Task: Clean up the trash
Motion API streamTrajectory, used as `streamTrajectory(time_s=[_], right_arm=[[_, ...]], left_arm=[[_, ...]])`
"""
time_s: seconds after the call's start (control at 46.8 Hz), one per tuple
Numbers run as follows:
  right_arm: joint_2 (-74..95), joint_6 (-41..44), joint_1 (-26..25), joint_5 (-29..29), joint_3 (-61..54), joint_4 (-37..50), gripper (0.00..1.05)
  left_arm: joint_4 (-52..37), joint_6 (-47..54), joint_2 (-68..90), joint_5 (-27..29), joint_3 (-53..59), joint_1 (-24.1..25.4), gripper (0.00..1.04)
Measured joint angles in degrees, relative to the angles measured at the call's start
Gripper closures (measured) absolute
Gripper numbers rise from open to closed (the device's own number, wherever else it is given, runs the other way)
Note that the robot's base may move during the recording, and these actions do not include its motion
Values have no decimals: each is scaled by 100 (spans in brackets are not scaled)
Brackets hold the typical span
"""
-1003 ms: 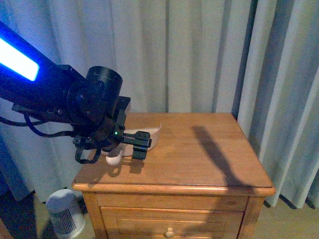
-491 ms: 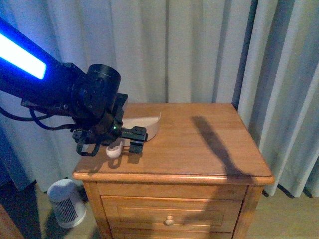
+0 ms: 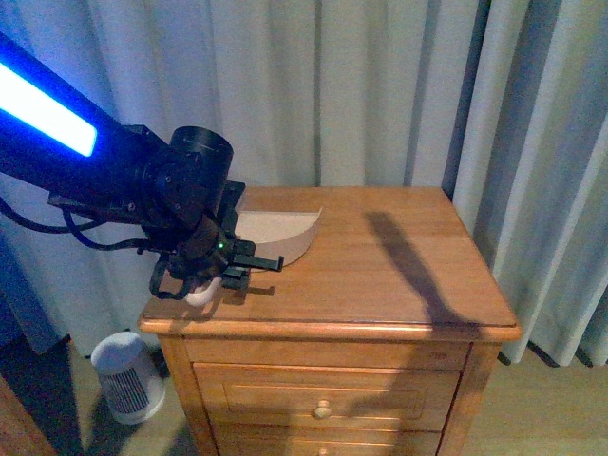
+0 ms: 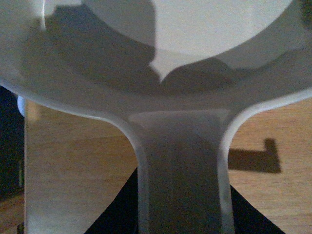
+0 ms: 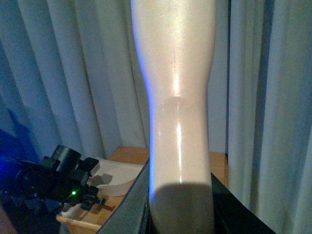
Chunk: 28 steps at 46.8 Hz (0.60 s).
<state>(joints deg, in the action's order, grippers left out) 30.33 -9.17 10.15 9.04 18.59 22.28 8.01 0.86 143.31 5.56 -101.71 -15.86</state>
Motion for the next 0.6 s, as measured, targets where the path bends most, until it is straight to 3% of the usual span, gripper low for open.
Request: streamTrajectory(time_s=[0.278, 0.598], right_arm=[[0, 0, 0, 2, 0, 2, 86], [0, 0, 0, 0, 0, 0, 86]], left_arm=[[-354, -20, -595, -153, 885, 2, 81], [-1499, -63, -3040, -321, 2927, 317, 81]])
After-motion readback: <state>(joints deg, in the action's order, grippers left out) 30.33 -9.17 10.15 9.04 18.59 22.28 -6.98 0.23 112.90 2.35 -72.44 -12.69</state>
